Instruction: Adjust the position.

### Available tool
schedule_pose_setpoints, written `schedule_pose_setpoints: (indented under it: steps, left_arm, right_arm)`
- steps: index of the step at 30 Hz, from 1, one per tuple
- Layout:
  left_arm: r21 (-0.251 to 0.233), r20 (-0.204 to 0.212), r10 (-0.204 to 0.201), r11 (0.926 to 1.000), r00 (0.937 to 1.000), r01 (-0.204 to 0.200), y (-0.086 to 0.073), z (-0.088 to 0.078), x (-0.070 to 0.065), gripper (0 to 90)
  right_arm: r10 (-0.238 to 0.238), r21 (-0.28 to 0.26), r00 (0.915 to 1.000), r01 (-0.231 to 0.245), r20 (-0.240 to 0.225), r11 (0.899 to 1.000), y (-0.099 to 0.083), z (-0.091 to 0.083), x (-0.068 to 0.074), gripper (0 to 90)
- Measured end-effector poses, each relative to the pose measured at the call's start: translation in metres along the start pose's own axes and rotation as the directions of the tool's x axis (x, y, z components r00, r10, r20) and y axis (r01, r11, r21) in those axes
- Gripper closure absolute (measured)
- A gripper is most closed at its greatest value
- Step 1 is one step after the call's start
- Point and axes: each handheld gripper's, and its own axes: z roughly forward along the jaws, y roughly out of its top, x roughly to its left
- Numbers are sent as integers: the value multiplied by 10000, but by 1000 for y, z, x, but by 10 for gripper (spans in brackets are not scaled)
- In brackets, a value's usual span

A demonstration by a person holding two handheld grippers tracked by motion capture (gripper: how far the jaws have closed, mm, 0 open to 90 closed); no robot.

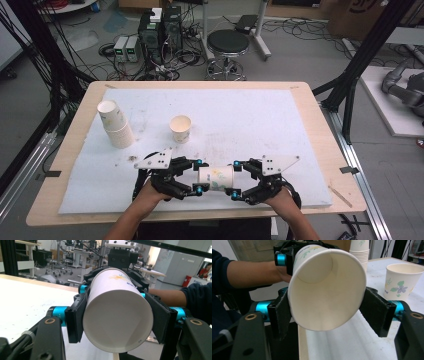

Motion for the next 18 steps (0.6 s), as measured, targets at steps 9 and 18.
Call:
schedule_pose_setpoints:
  steps: [9,18]
  left_arm:
    - [1168,-1018,286,9930,9944,-166,5,1,-5,179]
    - [2942,-1380,1098,9535,9843,-652,15,7,-8,152]
  right_arm:
    - [145,462,9999,-145,-1,9988,3,-1,-1,312]
    - [-245,2203,9975,94,659,9754,12,1,-3,310]
